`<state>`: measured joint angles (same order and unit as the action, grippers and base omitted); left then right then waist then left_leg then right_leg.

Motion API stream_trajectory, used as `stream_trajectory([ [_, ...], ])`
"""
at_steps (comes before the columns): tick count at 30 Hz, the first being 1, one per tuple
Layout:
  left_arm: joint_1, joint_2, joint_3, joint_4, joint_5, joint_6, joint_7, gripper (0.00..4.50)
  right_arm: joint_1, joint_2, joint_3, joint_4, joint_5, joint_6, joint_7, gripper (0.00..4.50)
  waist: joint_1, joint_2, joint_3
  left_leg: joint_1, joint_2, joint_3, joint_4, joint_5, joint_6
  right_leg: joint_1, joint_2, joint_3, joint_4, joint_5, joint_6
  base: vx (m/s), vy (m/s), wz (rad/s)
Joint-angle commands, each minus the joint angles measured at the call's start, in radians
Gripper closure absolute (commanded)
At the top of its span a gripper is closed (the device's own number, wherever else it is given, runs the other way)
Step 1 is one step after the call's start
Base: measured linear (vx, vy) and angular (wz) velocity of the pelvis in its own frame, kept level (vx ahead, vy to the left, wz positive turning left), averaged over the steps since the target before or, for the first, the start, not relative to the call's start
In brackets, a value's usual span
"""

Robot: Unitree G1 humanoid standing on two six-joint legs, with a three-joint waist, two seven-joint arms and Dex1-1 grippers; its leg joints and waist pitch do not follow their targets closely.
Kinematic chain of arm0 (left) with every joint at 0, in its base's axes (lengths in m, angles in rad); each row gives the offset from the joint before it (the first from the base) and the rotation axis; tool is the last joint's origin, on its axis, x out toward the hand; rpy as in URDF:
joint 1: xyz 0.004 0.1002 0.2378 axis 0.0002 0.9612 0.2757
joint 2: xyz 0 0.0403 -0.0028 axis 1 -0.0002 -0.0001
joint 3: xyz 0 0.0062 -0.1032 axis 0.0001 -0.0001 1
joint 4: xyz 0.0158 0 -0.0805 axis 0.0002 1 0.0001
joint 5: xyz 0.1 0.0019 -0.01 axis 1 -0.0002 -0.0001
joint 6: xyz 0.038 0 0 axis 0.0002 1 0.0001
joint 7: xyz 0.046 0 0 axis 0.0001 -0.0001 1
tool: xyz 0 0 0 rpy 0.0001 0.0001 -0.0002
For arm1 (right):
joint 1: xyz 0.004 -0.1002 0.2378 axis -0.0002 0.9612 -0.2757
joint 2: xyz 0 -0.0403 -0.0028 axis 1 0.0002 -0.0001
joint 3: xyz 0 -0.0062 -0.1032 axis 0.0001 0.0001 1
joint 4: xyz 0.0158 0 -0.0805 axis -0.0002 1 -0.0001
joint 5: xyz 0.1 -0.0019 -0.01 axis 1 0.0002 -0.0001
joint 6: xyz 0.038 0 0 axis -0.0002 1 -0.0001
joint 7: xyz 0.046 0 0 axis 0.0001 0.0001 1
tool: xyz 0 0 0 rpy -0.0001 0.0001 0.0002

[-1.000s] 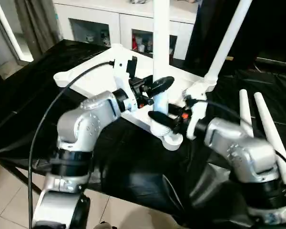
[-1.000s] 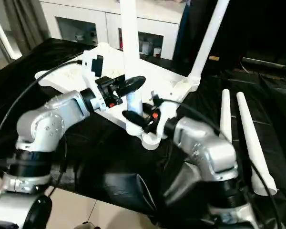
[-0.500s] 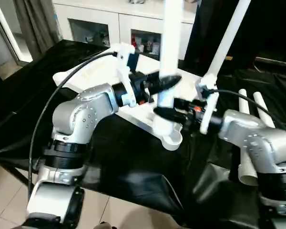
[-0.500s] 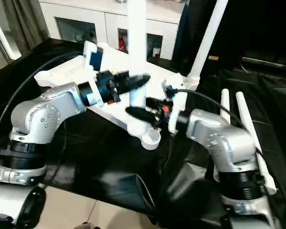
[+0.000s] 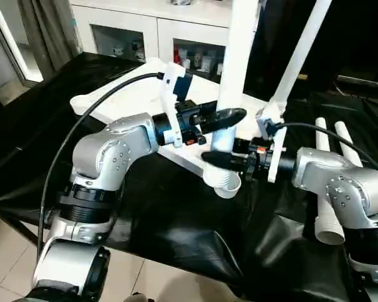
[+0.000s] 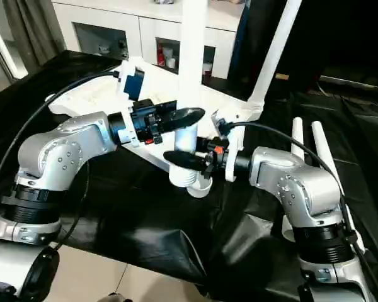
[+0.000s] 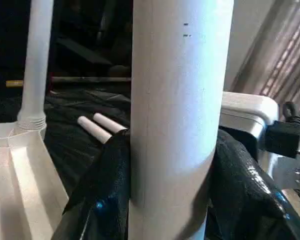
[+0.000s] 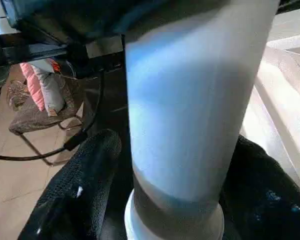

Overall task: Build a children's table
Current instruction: Pick table leg

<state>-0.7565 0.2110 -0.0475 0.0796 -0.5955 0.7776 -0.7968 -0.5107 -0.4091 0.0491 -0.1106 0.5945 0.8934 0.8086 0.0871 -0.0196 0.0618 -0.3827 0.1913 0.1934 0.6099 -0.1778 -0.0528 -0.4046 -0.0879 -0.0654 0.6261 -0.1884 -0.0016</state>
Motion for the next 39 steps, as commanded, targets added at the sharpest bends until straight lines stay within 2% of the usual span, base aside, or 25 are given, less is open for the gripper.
stream_trajectory([
  [1,-0.003,0.004,-0.01,-0.034,-0.015,0.005,-0.017,2.59,-0.019,-0.012,0.006,0.005,0.005,0.009,0.003,1.36,0.0,-0.013,-0.077,0.017,0.032,-0.012,-0.065,-0.095,0.004,0.056,-0.05,0.046,-0.067,-0.141,-0.194,0.0,0.0,0.0],
  [5,0.001,0.006,-0.018,-0.035,-0.012,-0.001,-0.027,2.59,-0.018,-0.014,0.008,0.007,0.005,0.006,0.007,1.36,-0.001,-0.016,-0.075,0.016,0.032,-0.011,-0.066,-0.099,0.002,0.056,-0.05,0.046,-0.069,-0.153,-0.192,0.0,0.0,0.0],
  [19,0.01,0.01,-0.033,-0.051,-0.007,-0.003,-0.052,2.59,-0.02,-0.002,0.008,0.014,0.0,0.002,0.001,1.36,0.0,-0.016,-0.076,0.016,0.031,-0.012,-0.065,-0.093,0.002,0.057,-0.05,0.046,-0.067,-0.146,-0.192,0.0,0.0,0.0],
  [21,0.008,0.01,-0.032,-0.05,-0.007,-0.003,-0.051,2.59,-0.02,-0.002,0.01,0.016,-0.002,0.0,0.001,1.64,0.0,-0.015,-0.077,0.016,0.032,-0.012,-0.065,-0.092,0.001,0.056,-0.05,0.046,-0.067,-0.144,-0.192,0.0,0.0,0.0],
  [31,0.003,0.008,-0.03,-0.039,-0.005,-0.009,-0.053,2.59,-0.019,-0.003,0.013,0.021,-0.006,-0.003,0.005,2.47,0.0,-0.014,-0.077,0.017,0.032,-0.012,-0.064,-0.089,0.002,0.056,-0.05,0.046,-0.065,-0.131,-0.197,0.0,0.0,0.0],
  [37,0.009,0.016,-0.048,-0.051,-0.012,0.011,-0.072,2.59,-0.018,-0.003,0.016,0.022,-0.012,-0.009,0.002,2.57,0.0,-0.014,-0.078,0.017,0.031,-0.012,-0.064,-0.089,0.002,0.057,-0.05,0.046,-0.065,-0.129,-0.199,0.0,0.0,0.0],
  [38,0.014,0.019,-0.057,-0.057,0.001,-0.007,-0.076,1.89,-0.017,0.001,0.014,0.023,-0.012,-0.012,-0.003,2.57,0.0,-0.012,-0.077,0.016,0.031,-0.012,-0.064,-0.089,0.001,0.057,-0.049,0.046,-0.064,-0.128,-0.2,0.0,0.0,0.0],
  [39,0.014,0.02,-0.059,-0.058,0.003,-0.009,-0.077,1.89,-0.017,0.002,0.014,0.023,-0.012,-0.012,-0.004,2.57,0.0,-0.013,-0.077,0.016,0.031,-0.012,-0.064,-0.09,0.001,0.057,-0.05,0.046,-0.065,-0.13,-0.198,0.0,0.0,0.0],
])
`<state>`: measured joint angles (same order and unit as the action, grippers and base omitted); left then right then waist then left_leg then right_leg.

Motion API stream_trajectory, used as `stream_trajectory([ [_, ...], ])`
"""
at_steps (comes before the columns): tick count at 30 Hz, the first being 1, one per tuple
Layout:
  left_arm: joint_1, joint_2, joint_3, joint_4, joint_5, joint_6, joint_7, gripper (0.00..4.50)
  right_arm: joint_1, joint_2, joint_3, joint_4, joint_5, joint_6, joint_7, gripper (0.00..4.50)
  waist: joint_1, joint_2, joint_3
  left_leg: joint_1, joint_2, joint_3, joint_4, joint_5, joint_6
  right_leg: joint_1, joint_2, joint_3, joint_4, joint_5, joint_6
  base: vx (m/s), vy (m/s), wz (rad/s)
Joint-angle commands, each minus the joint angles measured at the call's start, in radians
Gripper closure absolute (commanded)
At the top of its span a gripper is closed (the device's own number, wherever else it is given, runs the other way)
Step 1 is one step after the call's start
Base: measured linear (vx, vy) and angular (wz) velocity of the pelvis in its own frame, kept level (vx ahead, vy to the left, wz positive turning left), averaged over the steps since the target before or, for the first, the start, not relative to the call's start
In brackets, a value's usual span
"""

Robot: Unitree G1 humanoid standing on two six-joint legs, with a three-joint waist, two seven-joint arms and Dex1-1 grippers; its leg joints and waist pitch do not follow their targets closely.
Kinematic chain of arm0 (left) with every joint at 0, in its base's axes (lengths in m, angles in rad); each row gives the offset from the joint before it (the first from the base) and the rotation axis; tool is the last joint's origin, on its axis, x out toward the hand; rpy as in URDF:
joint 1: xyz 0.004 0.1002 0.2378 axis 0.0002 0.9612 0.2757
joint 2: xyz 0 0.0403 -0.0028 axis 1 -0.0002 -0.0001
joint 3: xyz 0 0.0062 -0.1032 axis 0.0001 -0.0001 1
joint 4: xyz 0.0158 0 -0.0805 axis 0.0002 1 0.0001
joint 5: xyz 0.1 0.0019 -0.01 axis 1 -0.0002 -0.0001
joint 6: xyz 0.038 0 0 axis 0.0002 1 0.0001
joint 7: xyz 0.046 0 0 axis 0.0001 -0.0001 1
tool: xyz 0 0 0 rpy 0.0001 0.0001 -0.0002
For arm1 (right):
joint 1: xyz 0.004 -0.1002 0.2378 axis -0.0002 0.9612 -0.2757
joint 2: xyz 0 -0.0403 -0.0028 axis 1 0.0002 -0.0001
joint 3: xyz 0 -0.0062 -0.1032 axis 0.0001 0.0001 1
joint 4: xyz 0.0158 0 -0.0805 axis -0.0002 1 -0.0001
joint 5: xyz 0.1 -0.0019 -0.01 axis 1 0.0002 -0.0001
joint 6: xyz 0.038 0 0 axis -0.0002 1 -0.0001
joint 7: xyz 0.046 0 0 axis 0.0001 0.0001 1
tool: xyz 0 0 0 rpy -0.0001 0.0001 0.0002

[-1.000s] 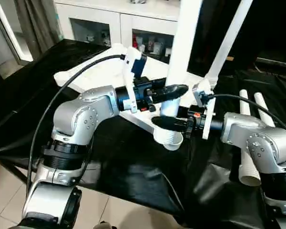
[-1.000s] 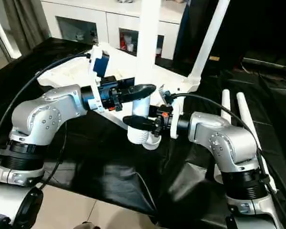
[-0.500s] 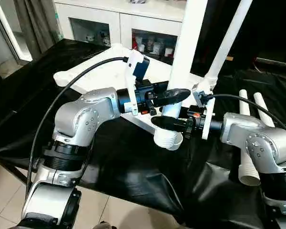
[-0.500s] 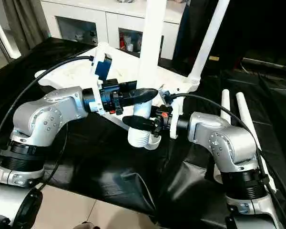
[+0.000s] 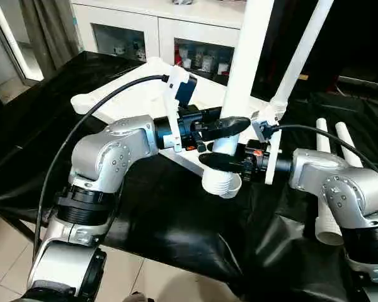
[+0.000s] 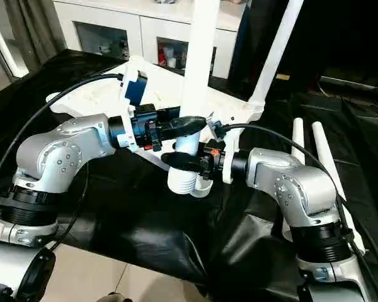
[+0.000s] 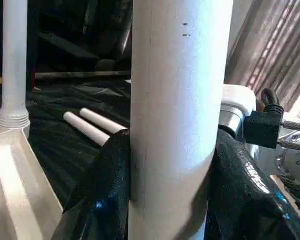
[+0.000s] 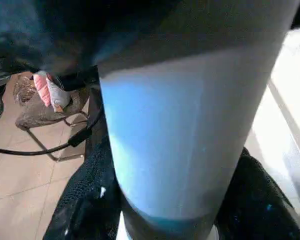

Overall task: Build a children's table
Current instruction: Pick table leg

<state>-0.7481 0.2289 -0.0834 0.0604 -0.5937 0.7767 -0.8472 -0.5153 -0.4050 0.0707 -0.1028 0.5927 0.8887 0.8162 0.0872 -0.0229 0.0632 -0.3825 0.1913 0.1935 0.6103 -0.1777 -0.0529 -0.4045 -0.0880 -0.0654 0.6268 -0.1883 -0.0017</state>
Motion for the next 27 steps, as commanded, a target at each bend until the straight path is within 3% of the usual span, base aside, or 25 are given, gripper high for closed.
stream_trajectory([
  [1,0.011,-0.003,-0.019,-0.038,-0.002,-0.012,-0.025,1.89,-0.012,0.006,-0.014,0.017,-0.013,-0.012,-0.024,2.57,-0.001,-0.01,-0.079,0.016,0.031,-0.012,-0.065,-0.093,0.0,0.058,-0.05,0.046,-0.066,-0.134,-0.197,0.0,0.0,0.0],
  [6,0.013,-0.051,0.034,-0.006,0.004,-0.096,0.025,1.41,-0.009,0.032,-0.037,0.024,-0.016,-0.026,-0.067,2.57,-0.002,-0.01,-0.078,0.015,0.031,-0.011,-0.065,-0.097,-0.003,0.057,-0.05,0.046,-0.069,-0.131,-0.2,0.0,0.0,0.0],
  [7,0.008,-0.092,0.089,0.02,-0.014,-0.159,0.058,1.4,-0.006,0.052,-0.058,0.029,-0.016,-0.036,-0.1,2.57,0.0,-0.011,-0.08,0.017,0.032,-0.012,-0.064,-0.097,-0.005,0.058,-0.051,0.046,-0.067,-0.129,-0.199,0.0,0.0,0.0],
  [8,-0.008,-0.166,0.209,0.075,-0.071,-0.253,0.131,1.4,-0.001,0.093,-0.104,0.042,-0.015,-0.06,-0.166,2.57,-0.003,-0.011,-0.078,0.014,0.03,-0.01,-0.063,-0.1,-0.001,0.056,-0.05,0.047,-0.073,-0.128,-0.204,0.0,0.0,0.0],
  [9,-0.01,-0.17,0.216,0.078,-0.075,-0.257,0.135,1.4,-0.001,0.096,-0.107,0.043,-0.015,-0.062,-0.17,2.58,0.0,-0.012,-0.08,0.014,0.029,-0.01,-0.061,-0.107,-0.005,0.057,-0.054,0.046,-0.073,-0.124,-0.221,0.0,0.0,0.0],
  [10,-0.021,-0.197,0.285,0.119,-0.124,-0.296,0.16,1.4,-0.002,0.128,-0.147,0.056,-0.01,-0.08,-0.221,2.58,0.0,-0.013,-0.081,0.015,0.029,-0.012,-0.063,-0.11,-0.006,0.06,-0.053,0.044,-0.073,-0.13,-0.218,0.0,0.0,0.0],
  [13,-0.027,-0.205,0.322,0.145,-0.156,-0.312,0.163,1.4,-0.002,0.144,-0.17,0.063,-0.012,-0.095,-0.255,2.59,-0.003,-0.014,-0.08,0.015,0.029,-0.013,-0.066,-0.118,-0.005,0.06,-0.05,0.043,-0.071,-0.144,-0.196,0.0,0.0,0.0],
  [16,-0.032,-0.18,0.324,0.188,-0.15,-0.33,0.12,1.4,0.007,0.147,-0.19,0.074,-0.044,-0.127,-0.306,2.59,-0.002,-0.008,-0.081,0.018,0.026,-0.011,-0.065,-0.103,-0.007,0.055,-0.046,0.044,-0.072,-0.132,-0.18,0.0,0.0,0.0],
  [19,-0.031,-0.072,0.154,0.269,0.063,-0.412,0.032,1.4,0.033,0.118,-0.176,0.089,-0.12,-0.167,-0.353,2.59,-0.004,-0.003,-0.081,0.024,0.029,-0.015,-0.07,-0.096,-0.012,0.051,-0.043,0.045,-0.075,-0.142,-0.134,0.0,0.0,0.0],
  [20,-0.031,-0.058,0.128,0.282,0.096,-0.432,0.017,1.4,0.038,0.112,-0.17,0.09,-0.132,-0.172,-0.356,2.59,-0.005,-0.003,-0.081,0.026,0.03,-0.013,-0.069,-0.096,-0.017,0.05,-0.043,0.047,-0.073,-0.135,-0.133,0.0,0.0,0.0],
  [22,-0.041,-0.001,0.015,0.365,0.24,-0.538,-0.043,1.4,0.057,0.093,-0.156,0.091,-0.17,-0.187,-0.369,2.59,-0.005,-0.002,-0.082,0.022,0.029,-0.014,-0.07,-0.084,-0.024,0.055,-0.046,0.046,-0.069,-0.098,-0.148,0.0,0.0,0.0],
  [23,-0.052,0.042,-0.072,0.427,0.343,-0.614,-0.075,1.4,0.071,0.081,-0.153,0.087,-0.182,-0.187,-0.374,2.59,-0.003,-0.003,-0.082,0.023,0.028,-0.016,-0.071,-0.09,-0.018,0.053,-0.045,0.047,-0.074,-0.107,-0.135,0.0,0.0,0.0],
  [24,-0.07,0.103,-0.199,0.528,0.479,-0.71,-0.143,1.13,0.091,0.063,-0.153,0.077,-0.194,-0.185,-0.38,2.59,-0.005,-0.001,-0.084,0.024,0.03,-0.017,-0.072,-0.099,-0.02,0.056,-0.046,0.049,-0.071,-0.117,-0.111,0.0,0.0,0.0],
  [25,-0.07,0.103,-0.199,0.528,0.479,-0.71,-0.143,1.13,0.091,0.063,-0.153,0.077,-0.194,-0.185,-0.38,2.59,-0.005,-0.002,-0.083,0.023,0.028,-0.018,-0.073,-0.097,-0.019,0.055,-0.047,0.049,-0.076,-0.12,-0.103,0.0,0.0,0.0],
  [26,-0.087,0.129,-0.265,0.597,0.543,-0.755,-0.186,1.06,0.103,0.051,-0.153,0.068,-0.198,-0.184,-0.381,2.59,-0.007,-0.002,-0.083,0.023,0.029,-0.016,-0.073,-0.098,-0.026,0.057,-0.048,0.05,-0.072,-0.112,-0.106,0.0,0.0,0.0],
  [27,-0.091,0.132,-0.277,0.614,0.554,-0.765,-0.198,1.06,0.105,0.048,-0.153,0.066,-0.199,-0.184,-0.382,2.59,-0.009,-0.002,-0.085,0.02,0.028,-0.016,-0.072,-0.09,-0.032,0.059,-0.05,0.05,-0.065,-0.075,-0.131,0.0,0.0,0.0],
])
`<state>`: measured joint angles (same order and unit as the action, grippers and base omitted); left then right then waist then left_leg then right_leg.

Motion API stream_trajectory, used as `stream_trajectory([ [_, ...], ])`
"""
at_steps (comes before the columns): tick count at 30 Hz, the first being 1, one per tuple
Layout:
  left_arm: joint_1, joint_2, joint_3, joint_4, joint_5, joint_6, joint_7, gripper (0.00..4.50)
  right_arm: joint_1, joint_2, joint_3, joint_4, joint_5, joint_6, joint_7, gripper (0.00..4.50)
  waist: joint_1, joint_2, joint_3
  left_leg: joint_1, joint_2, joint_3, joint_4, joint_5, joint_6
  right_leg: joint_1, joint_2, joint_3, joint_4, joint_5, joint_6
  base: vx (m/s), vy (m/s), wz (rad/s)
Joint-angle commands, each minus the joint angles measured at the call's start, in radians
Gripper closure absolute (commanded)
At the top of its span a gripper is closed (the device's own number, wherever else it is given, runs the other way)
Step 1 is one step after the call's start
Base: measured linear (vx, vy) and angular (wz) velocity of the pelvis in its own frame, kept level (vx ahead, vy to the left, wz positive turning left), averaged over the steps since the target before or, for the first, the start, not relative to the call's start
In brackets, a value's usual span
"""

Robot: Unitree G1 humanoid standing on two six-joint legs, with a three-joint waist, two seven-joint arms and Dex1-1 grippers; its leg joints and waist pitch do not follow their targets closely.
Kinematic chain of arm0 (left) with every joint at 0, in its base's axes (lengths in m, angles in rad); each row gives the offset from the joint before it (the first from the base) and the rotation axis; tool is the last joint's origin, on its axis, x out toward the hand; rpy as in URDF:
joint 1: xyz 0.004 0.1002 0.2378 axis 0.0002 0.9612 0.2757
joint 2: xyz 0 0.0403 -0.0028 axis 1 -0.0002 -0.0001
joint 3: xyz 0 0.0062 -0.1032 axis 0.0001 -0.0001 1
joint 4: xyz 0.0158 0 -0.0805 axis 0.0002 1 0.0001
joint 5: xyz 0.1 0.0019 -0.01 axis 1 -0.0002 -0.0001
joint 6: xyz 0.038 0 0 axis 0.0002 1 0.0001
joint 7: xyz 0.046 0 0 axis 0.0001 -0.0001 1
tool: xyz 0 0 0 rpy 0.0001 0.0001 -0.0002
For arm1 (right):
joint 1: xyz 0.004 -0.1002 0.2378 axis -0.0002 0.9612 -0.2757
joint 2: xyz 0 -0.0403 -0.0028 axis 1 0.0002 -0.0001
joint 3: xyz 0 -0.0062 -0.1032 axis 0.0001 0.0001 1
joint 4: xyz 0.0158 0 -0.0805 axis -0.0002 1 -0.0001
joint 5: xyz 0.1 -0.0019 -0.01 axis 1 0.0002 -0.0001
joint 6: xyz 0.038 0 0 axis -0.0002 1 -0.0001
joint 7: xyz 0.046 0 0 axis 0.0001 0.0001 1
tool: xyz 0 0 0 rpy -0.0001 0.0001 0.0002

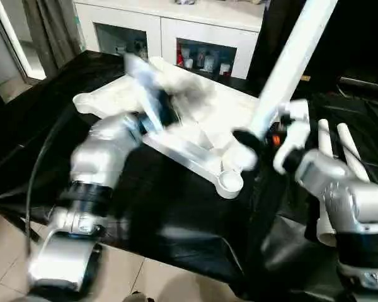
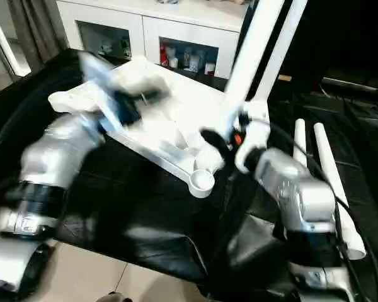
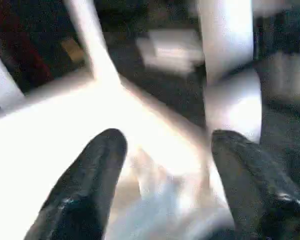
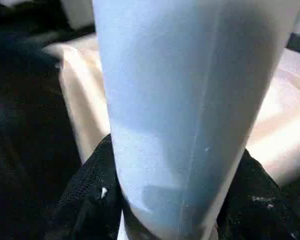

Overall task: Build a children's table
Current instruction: Pick table leg

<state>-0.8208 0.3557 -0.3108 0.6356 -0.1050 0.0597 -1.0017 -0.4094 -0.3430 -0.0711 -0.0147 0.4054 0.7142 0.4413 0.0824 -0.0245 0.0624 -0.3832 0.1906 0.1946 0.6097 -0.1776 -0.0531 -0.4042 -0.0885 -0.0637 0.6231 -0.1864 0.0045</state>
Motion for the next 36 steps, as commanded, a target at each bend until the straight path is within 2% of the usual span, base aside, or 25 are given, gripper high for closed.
stream_trajectory([
  [1,-0.027,0.009,-0.07,0.067,0.083,-0.066,-0.065,1.06,0.003,-0.02,-0.011,-0.026,-0.013,-0.01,-0.008,2.59,-0.004,-0.001,-0.084,0.02,0.029,-0.017,-0.071,-0.09,-0.032,0.059,-0.049,0.048,-0.061,-0.077,-0.137,0.0,0.0,0.0],
  [2,-0.063,0.011,-0.125,0.164,0.147,-0.145,-0.082,0.87,0.014,-0.031,-0.011,-0.038,-0.021,-0.012,-0.01,2.59,-0.007,0.004,-0.085,0.022,0.03,-0.016,-0.07,-0.092,-0.032,0.059,-0.052,0.048,-0.058,-0.05,-0.173,0.0,0.0,0.0],
  [3,-0.065,0.011,-0.128,0.169,0.151,-0.15,-0.082,0.71,0.015,-0.031,-0.011,-0.039,-0.021,-0.012,-0.01,2.59,-0.008,0.008,-0.083,0.022,0.028,-0.015,-0.069,-0.103,-0.027,0.056,-0.05,0.047,-0.065,-0.06,-0.177,0.0,0.0,0.0],
  [4,-0.083,0.01,-0.149,0.211,0.188,-0.189,-0.077,0.71,0.018,-0.033,-0.012,-0.043,-0.028,-0.013,-0.009,2.59,-0.01,0.003,-0.084,0.023,0.03,-0.016,-0.069,-0.125,-0.028,0.06,-0.053,0.048,-0.062,-0.067,-0.187,0.0,0.0,0.0],
  [5,-0.102,0.013,-0.178,0.252,0.236,-0.238,-0.065,0.64,0.022,-0.035,-0.013,-0.049,-0.03,-0.012,-0.008,2.59,-0.01,0.008,-0.083,0.023,0.031,-0.017,-0.07,-0.135,-0.026,0.059,-0.054,0.049,-0.065,-0.073,-0.193,0.0,0.0,0.0],
  [7,-0.122,0.013,-0.201,0.294,0.273,-0.286,-0.048,0.58,0.025,-0.036,-0.015,-0.054,-0.032,-0.012,-0.007,2.59,-0.012,0.005,-0.082,0.023,0.031,-0.017,-0.07,-0.149,-0.023,0.058,-0.054,0.048,-0.07,-0.088,-0.199,0.0,0.0,0.0],
  [8,-0.146,0.007,-0.217,0.345,0.302,-0.324,-0.025,0.3,0.029,-0.039,-0.014,-0.059,-0.032,-0.012,-0.009,2.59,-0.014,0.006,-0.081,0.023,0.031,-0.017,-0.07,-0.162,-0.024,0.059,-0.055,0.048,-0.07,-0.103,-0.202,0.0,0.0,0.0],
  [9,-0.171,-0.003,-0.233,0.395,0.338,-0.37,0.028,0.3,0.036,-0.041,-0.016,-0.069,-0.029,-0.01,-0.013,2.59,-0.015,0.005,-0.082,0.024,0.032,-0.017,-0.069,-0.165,-0.027,0.061,-0.056,0.048,-0.068,-0.103,-0.205,0.0,0.0,0.0],
  [10,-0.188,-0.014,-0.237,0.429,0.354,-0.387,0.064,0.22,0.041,-0.043,-0.017,-0.077,-0.028,-0.008,-0.016,2.59,-0.018,0.011,-0.082,0.024,0.032,-0.018,-0.069,-0.175,-0.028,0.061,-0.054,0.048,-0.071,-0.101,-0.205,0.0,0.0,0.0],
  [11,-0.201,-0.026,-0.238,0.46,0.363,-0.402,0.09,0.22,0.045,-0.044,-0.017,-0.083,-0.027,-0.005,-0.018,2.59,-0.017,0.008,-0.083,0.026,0.032,-0.019,-0.068,-0.175,-0.025,0.062,-0.055,0.047,-0.069,-0.097,-0.208,0.0,0.0,0.0],
  [12,-0.217,-0.04,-0.247,0.495,0.387,-0.424,0.144,0.19,0.054,-0.044,-0.019,-0.096,-0.025,0.0,-0.021,2.59,-0.017,0.021,-0.083,0.024,0.03,-0.02,-0.067,-0.173,-0.022,0.062,-0.054,0.048,-0.069,-0.091,-0.211,0.0,0.0,0.0],
  [13,-0.222,-0.05,-0.25,0.512,0.394,-0.426,0.161,0.19,0.061,-0.044,-0.019,-0.106,-0.025,0.004,-0.022,2.59,-0.019,0.012,-0.084,0.025,0.031,-0.019,-0.066,-0.173,-0.019,0.063,-0.053,0.048,-0.068,-0.074,-0.216,0.0,0.0,0.0],
  [15,-0.227,-0.065,-0.248,0.536,0.398,-0.432,0.169,0.19,0.072,-0.047,-0.019,-0.121,-0.025,0.011,-0.022,2.59,-0.018,0.011,-0.085,0.022,0.031,-0.02,-0.066,-0.158,-0.007,0.065,-0.055,0.046,-0.066,-0.055,-0.231,0.0,0.0,0.0],
  [16,-0.229,-0.074,-0.245,0.551,0.403,-0.434,0.184,0.19,0.079,-0.047,-0.021,-0.132,-0.023,0.017,-0.023,2.59,-0.018,0.02,-0.086,0.022,0.032,-0.02,-0.065,-0.151,0.0,0.065,-0.056,0.046,-0.065,-0.05,-0.241,0.0,0.0,0.0],
  [19,-0.232,-0.099,-0.239,0.601,0.42,-0.448,0.241,0.19,0.113,-0.052,-0.027,-0.181,-0.014,0.039,-0.028,2.59,-0.022,0.016,-0.086,0.021,0.03,-0.019,-0.063,-0.157,0.015,0.067,-0.053,0.046,-0.068,-0.047,-0.245,0.0,0.0,0.0],
  [20,-0.235,-0.105,-0.232,0.62,0.423,-0.449,0.254,0.19,0.129,-0.058,-0.031,-0.203,-0.008,0.051,-0.029,2.59,-0.027,0.015,-0.076,0.017,0.029,-0.019,-0.065,-0.16,0.021,0.062,-0.052,0.046,-0.073,-0.06,-0.243,0.0,0.0,0.0],
  [22,-0.236,-0.11,-0.223,0.632,0.419,-0.445,0.256,0.19,0.138,-0.061,-0.033,-0.215,-0.006,0.059,-0.03,2.59,-0.028,0.016,-0.076,0.021,0.029,-0.018,-0.065,-0.173,0.026,0.063,-0.052,0.046,-0.077,-0.099,-0.236,0.0,0.0,0.0],
  [24,-0.24,-0.117,-0.221,0.66,0.433,-0.453,0.267,0.19,0.168,-0.073,-0.042,-0.258,0.006,0.084,-0.034,2.59,-0.034,0.011,-0.062,0.023,0.029,-0.017,-0.069,-0.202,0.029,0.054,-0.049,0.046,-0.088,-0.166,-0.22,0.0,0.0,0.0],
  [27,-0.243,-0.119,-0.229,0.681,0.458,-0.459,0.29,0.19,0.202,-0.085,-0.053,-0.304,0.017,0.117,-0.036,2.59,-0.038,0.009,-0.056,0.022,0.029,-0.02,-0.072,-0.215,0.032,0.052,-0.05,0.045,-0.092,-0.221,-0.19,0.0,0.0,0.0],
  [28,-0.245,-0.12,-0.226,0.687,0.462,-0.461,0.291,0.19,0.21,-0.089,-0.056,-0.315,0.02,0.125,-0.036,2.59,-0.044,-0.002,-0.051,0.02,0.029,-0.019,-0.073,-0.217,0.037,0.05,-0.049,0.045,-0.096,-0.235,-0.182,0.0,0.0,0.0],
  [29,-0.251,-0.118,-0.218,0.694,0.459,-0.459,0.264,0.56,0.213,-0.096,-0.059,-0.324,0.022,0.136,-0.034,2.59,-0.045,0.005,-0.052,0.021,0.03,-0.021,-0.074,-0.215,0.038,0.05,-0.052,0.044,-0.096,-0.249,-0.178,0.0,0.0,0.0],
  [32,-0.273,-0.11,-0.202,0.702,0.445,-0.45,0.184,0.56,0.202,-0.116,-0.059,-0.318,0.026,0.142,-0.019,2.59,-0.051,-0.004,-0.05,0.023,0.032,-0.021,-0.075,-0.206,0.04,0.047,-0.054,0.043,-0.099,-0.261,-0.183,0.0,0.0,0.0],
  [34,-0.282,-0.106,-0.195,0.704,0.436,-0.445,0.134,0.73,0.19,-0.121,-0.053,-0.303,0.02,0.134,-0.012,2.59,-0.052,-0.003,-0.049,0.02,0.034,-0.022,-0.078,-0.18,0.046,0.049,-0.055,0.042,-0.094,-0.21,-0.197,0.0,0.0,0.0],
  [35,-0.287,-0.104,-0.191,0.706,0.43,-0.438,0.09,1.0,0.181,-0.122,-0.049,-0.293,0.017,0.128,-0.008,2.59,-0.053,-0.004,-0.048,0.018,0.033,-0.021,-0.078,-0.175,0.049,0.049,-0.055,0.042,-0.094,-0.196,-0.202,0.0,0.0,0.0],
  [36,-0.291,-0.103,-0.19,0.708,0.43,-0.431,0.06,0.98,0.174,-0.122,-0.044,-0.284,0.012,0.122,-0.004,2.59,-0.052,-0.007,-0.058,0.02,0.034,-0.021,-0.075,-0.159,0.055,0.054,-0.058,0.043,-0.088,-0.166,-0.217,0.0,0.0,0.0],
])
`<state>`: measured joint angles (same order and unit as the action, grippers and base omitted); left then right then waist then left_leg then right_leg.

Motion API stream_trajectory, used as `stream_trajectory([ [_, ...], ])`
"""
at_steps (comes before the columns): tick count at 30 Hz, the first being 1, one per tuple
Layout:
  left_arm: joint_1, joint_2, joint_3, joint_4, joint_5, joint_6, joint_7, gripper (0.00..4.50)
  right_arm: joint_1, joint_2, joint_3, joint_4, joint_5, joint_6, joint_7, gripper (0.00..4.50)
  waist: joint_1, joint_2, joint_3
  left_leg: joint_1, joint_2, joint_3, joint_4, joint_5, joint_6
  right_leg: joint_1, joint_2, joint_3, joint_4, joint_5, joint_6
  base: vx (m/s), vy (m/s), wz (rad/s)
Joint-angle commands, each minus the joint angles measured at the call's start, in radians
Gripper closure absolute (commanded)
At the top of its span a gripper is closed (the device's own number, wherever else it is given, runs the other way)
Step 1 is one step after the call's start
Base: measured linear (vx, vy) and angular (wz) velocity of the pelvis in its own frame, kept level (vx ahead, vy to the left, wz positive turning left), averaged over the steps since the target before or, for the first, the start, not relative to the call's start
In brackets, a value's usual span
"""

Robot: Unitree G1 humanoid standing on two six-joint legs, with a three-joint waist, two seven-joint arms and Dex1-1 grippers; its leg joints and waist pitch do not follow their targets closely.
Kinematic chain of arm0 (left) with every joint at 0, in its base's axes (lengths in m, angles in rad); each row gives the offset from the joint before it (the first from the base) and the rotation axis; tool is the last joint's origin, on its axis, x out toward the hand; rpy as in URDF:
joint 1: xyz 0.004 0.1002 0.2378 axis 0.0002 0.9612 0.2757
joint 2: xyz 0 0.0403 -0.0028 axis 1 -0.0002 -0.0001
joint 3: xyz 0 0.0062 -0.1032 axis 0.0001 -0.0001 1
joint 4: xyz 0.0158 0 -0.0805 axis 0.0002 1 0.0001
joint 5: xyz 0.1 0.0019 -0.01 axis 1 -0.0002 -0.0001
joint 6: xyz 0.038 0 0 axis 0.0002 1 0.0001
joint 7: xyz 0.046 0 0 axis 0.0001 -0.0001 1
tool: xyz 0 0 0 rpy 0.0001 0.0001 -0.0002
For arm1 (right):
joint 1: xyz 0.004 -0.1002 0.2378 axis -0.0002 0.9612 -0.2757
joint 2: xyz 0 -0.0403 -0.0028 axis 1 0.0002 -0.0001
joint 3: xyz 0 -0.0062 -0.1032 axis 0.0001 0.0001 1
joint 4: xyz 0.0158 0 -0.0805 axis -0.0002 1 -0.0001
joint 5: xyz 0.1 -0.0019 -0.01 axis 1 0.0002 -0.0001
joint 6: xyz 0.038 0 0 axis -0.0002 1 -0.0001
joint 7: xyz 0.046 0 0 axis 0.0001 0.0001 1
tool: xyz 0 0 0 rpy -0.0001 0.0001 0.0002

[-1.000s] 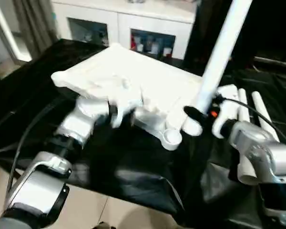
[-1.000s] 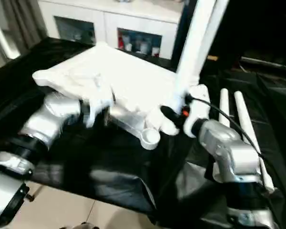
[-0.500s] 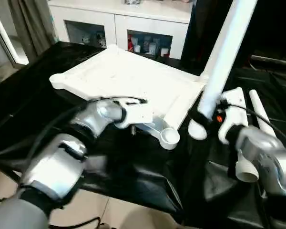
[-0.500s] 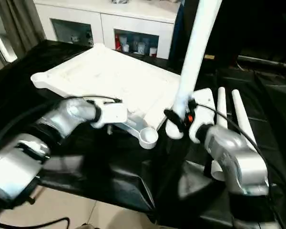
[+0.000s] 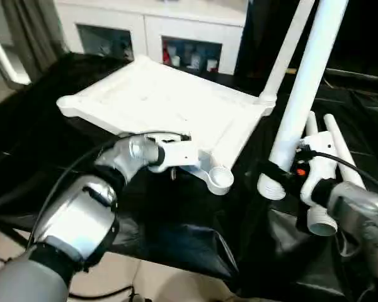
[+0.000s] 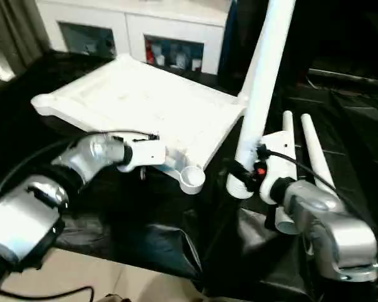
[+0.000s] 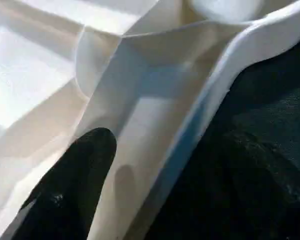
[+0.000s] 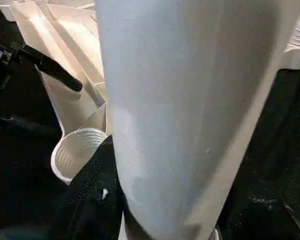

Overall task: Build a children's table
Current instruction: Pick table leg

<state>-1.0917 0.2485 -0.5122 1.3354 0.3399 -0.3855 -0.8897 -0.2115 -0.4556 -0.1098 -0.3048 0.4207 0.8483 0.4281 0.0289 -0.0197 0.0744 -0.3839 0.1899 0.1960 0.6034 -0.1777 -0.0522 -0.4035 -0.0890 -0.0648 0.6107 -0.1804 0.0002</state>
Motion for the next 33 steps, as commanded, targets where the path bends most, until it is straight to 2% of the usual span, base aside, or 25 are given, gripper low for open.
stream_trajectory([
  [1,-0.024,0.004,0.012,0.011,-0.015,0.02,-0.084,0.95,-0.032,-0.01,0.0,0.015,-0.008,-0.018,0.012,2.59,0.002,-0.011,-0.07,0.021,0.034,-0.021,-0.068,-0.149,0.057,0.052,-0.058,0.045,-0.073,-0.154,-0.221,0.0,0.0,0.0],
  [2,-0.028,0.004,0.007,0.013,-0.005,0.023,-0.108,1.06,-0.041,-0.008,0.004,0.022,-0.011,-0.021,0.013,2.59,0.004,-0.005,-0.073,0.02,0.035,-0.02,-0.066,-0.124,0.066,0.054,-0.058,0.045,-0.067,-0.099,-0.246,0.0,0.0,0.0],
  [3,-0.028,0.004,0.007,0.013,-0.005,0.023,-0.108,1.27,-0.041,-0.008,0.004,0.022,-0.011,-0.021,0.013,2.59,0.004,-0.006,-0.073,0.021,0.035,-0.019,-0.066,-0.118,0.07,0.054,-0.057,0.046,-0.066,-0.08,-0.253,0.0,0.0,0.0],
  [4,-0.034,0.001,-0.008,0.02,0.023,0.033,-0.158,1.42,-0.056,-0.01,0.014,0.034,-0.013,-0.028,0.016,2.59,0.007,0.002,-0.075,0.022,0.036,-0.019,-0.065,-0.107,0.076,0.057,-0.059,0.047,-0.061,-0.047,-0.267,0.0,0.0,0.0],
  [5,-0.034,0.001,-0.009,0.02,0.024,0.033,-0.161,1.42,-0.057,-0.01,0.014,0.035,-0.013,-0.028,0.016,2.59,0.005,-0.001,-0.076,0.022,0.037,-0.018,-0.064,-0.098,0.08,0.058,-0.058,0.047,-0.057,-0.018,-0.28,0.0,0.0,0.0],
  [7,-0.036,0.001,-0.023,0.025,0.048,0.048,-0.195,1.56,-0.062,-0.011,0.023,0.04,-0.014,-0.034,0.018,2.59,0.007,-0.002,-0.075,0.023,0.038,-0.017,-0.064,-0.099,0.082,0.058,-0.059,0.047,-0.058,-0.011,-0.287,0.0,0.0,0.0],
  [8,-0.036,0.002,-0.03,0.026,0.057,0.054,-0.204,1.56,-0.063,-0.01,0.026,0.04,-0.015,-0.035,0.018,2.59,0.008,0.002,-0.076,0.025,0.039,-0.018,-0.065,-0.107,0.08,0.059,-0.061,0.048,-0.06,-0.017,-0.289,0.0,0.0,0.0],
  [9,-0.036,0.004,-0.047,0.027,0.078,0.063,-0.219,1.86,-0.059,-0.009,0.034,0.038,-0.022,-0.041,0.02,2.59,0.007,0.004,-0.076,0.025,0.04,-0.018,-0.065,-0.118,0.074,0.06,-0.06,0.048,-0.06,-0.024,-0.291,0.0,0.0,0.0],
  [12,-0.042,-0.001,-0.043,0.025,0.076,0.072,-0.246,1.85,-0.054,-0.006,0.036,0.035,-0.025,-0.045,0.021,2.59,0.006,0.002,-0.074,0.025,0.039,-0.018,-0.067,-0.143,0.061,0.061,-0.061,0.048,-0.065,-0.059,-0.288,0.0,0.0,0.0],
  [13,-0.046,-0.003,-0.04,0.024,0.074,0.076,-0.255,1.99,-0.052,-0.005,0.038,0.035,-0.028,-0.049,0.022,2.59,0.009,0.007,-0.076,0.026,0.039,-0.018,-0.067,-0.149,0.057,0.062,-0.062,0.048,-0.065,-0.07,-0.288,0.0,0.0,0.0],
  [15,-0.054,-0.005,-0.042,0.024,0.08,0.097,-0.281,2.25,-0.048,-0.004,0.04,0.038,-0.031,-0.058,0.022,2.59,0.011,0.006,-0.077,0.027,0.039,-0.018,-0.067,-0.161,0.046,0.062,-0.062,0.049,-0.068,-0.093,-0.284,0.0,0.0,0.0],
  [18,-0.07,-0.009,-0.049,0.025,0.101,0.153,-0.315,2.27,-0.046,0.002,0.057,0.056,-0.046,-0.086,0.016,2.59,0.012,0.014,-0.08,0.028,0.039,-0.02,-0.068,-0.162,0.036,0.062,-0.062,0.048,-0.066,-0.08,-0.286,0.0,0.0,0.0],
  [19,-0.073,-0.008,-0.051,0.025,0.105,0.163,-0.313,2.35,-0.049,0.006,0.063,0.063,-0.051,-0.093,0.013,2.59,0.012,0.012,-0.08,0.027,0.04,-0.019,-0.068,-0.163,0.034,0.062,-0.062,0.048,-0.066,-0.075,-0.287,0.0,0.0,0.0],
  [21,-0.076,-0.009,-0.048,0.026,0.109,0.194,-0.3,2.61,-0.05,0.014,0.071,0.071,-0.057,-0.105,0.009,2.59,0.014,0.015,-0.084,0.026,0.037,-0.02,-0.067,-0.161,0.034,0.066,-0.063,0.048,-0.063,-0.052,-0.296,0.0,0.0,0.0],
  [23,-0.076,-0.014,-0.025,0.025,0.084,0.217,-0.36,2.71,-0.052,0.029,0.076,0.082,-0.065,-0.117,0.004,2.59,0.018,0.018,-0.087,0.024,0.036,-0.02,-0.065,-0.151,0.04,0.068,-0.064,0.048,-0.062,-0.043,-0.304,0.0,0.0,0.0],
  [25,-0.074,-0.018,-0.01,0.025,0.067,0.234,-0.387,2.8,-0.054,0.037,0.078,0.088,-0.068,-0.122,0.002,2.59,0.017,0.017,-0.087,0.023,0.036,-0.02,-0.065,-0.144,0.045,0.068,-0.062,0.047,-0.062,-0.033,-0.305,0.0,0.0,0.0],
  [26,-0.069,-0.025,0.013,0.024,0.044,0.263,-0.421,3.05,-0.054,0.048,0.087,0.1,-0.075,-0.138,-0.001,2.59,0.022,0.023,-0.091,0.023,0.036,-0.019,-0.064,-0.132,0.048,0.068,-0.064,0.047,-0.058,-0.001,-0.316,0.0,0.0,0.0],
  [27,-0.063,-0.03,0.034,0.023,0.025,0.294,-0.45,3.12,-0.053,0.058,0.093,0.11,-0.078,-0.152,-0.003,2.59,0.026,0.028,-0.091,0.025,0.036,-0.02,-0.064,-0.133,0.051,0.067,-0.065,0.047,-0.057,0.007,-0.325,0.0,0.0,0.0],
  [28,-0.062,-0.03,0.036,0.023,0.023,0.296,-0.453,3.14,-0.053,0.059,0.093,0.111,-0.079,-0.153,-0.004,2.59,0.026,0.026,-0.091,0.024,0.036,-0.018,-0.063,-0.133,0.052,0.068,-0.064,0.047,-0.057,0.011,-0.327,0.0,0.0,0.0],
  [29,-0.058,-0.032,0.049,0.022,0.011,0.316,-0.467,3.2,-0.054,0.065,0.095,0.116,-0.08,-0.16,-0.006,2.59,0.03,0.031,-0.092,0.026,0.037,-0.019,-0.064,-0.137,0.052,0.067,-0.064,0.046,-0.058,0.015,-0.329,0.0,0.0,0.0],
  [30,-0.055,-0.032,0.063,0.022,-0.001,0.336,-0.475,3.33,-0.055,0.072,0.095,0.12,-0.08,-0.165,-0.01,2.59,0.031,0.031,-0.092,0.025,0.036,-0.019,-0.064,-0.142,0.052,0.068,-0.063,0.046,-0.057,0.017,-0.331,0.0,0.0,0.0],
  [31,-0.052,-0.032,0.078,0.02,-0.013,0.351,-0.47,3.44,-0.059,0.077,0.096,0.127,-0.081,-0.171,-0.013,2.59,0.034,0.037,-0.092,0.025,0.036,-0.021,-0.064,-0.143,0.051,0.07,-0.065,0.046,-0.055,0.017,-0.332,0.0,0.0,0.0],
  [32,-0.046,-0.036,0.115,0.017,-0.04,0.394,-0.428,3.5,-0.067,0.088,0.097,0.143,-0.084,-0.185,-0.02,2.59,0.034,0.037,-0.091,0.023,0.034,-0.019,-0.063,-0.15,0.053,0.07,-0.065,0.045,-0.056,0.01,-0.334,0.0,0.0,0.0],
  [33,-0.046,-0.036,0.118,0.017,-0.043,0.399,-0.421,3.53,-0.067,0.089,0.097,0.144,-0.085,-0.185,-0.021,2.59,0.034,0.035,-0.091,0.023,0.033,-0.019,-0.063,-0.153,0.055,0.071,-0.066,0.045,-0.059,-0.003,-0.332,0.0,0.0,0.0],
])
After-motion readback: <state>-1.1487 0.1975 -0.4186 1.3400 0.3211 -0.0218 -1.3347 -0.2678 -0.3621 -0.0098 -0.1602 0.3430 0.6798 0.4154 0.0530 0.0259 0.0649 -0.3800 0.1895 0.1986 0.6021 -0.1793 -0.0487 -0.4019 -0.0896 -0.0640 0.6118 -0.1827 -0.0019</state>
